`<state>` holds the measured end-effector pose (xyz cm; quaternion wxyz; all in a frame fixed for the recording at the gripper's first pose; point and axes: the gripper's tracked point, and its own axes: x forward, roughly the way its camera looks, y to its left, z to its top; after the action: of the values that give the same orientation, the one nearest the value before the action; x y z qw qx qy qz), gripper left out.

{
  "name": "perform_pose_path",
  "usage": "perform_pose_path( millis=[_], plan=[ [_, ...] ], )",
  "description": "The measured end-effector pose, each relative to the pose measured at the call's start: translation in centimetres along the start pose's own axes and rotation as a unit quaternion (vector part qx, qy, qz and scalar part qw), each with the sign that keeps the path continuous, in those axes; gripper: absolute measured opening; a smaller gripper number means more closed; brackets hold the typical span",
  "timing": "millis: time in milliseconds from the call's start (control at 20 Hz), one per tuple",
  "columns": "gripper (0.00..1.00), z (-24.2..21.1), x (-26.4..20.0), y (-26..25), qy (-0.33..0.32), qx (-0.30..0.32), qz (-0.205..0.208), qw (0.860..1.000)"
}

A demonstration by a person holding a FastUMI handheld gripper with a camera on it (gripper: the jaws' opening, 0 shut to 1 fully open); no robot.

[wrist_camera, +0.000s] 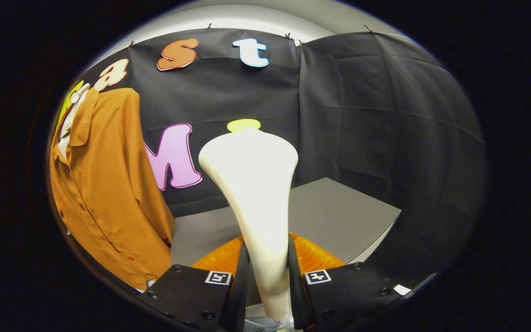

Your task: Iron the clothes twice with a garment steamer, once on the left side and once on the right side.

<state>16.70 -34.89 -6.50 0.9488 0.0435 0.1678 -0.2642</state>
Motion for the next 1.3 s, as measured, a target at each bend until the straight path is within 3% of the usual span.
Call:
perform_pose_path(
  millis=[350,700,1300],
  plan=[
    [0.43,1.7,-4.7,11.2,-0.048,-0.002,0.046,0.998],
    [0.43,2.0,-6.3,19.2,-0.063,-0.028,0.078,0.995],
    [0.43,-1.9,-3.5,24.9,-0.008,-0.065,0.096,0.993]
  ],
)
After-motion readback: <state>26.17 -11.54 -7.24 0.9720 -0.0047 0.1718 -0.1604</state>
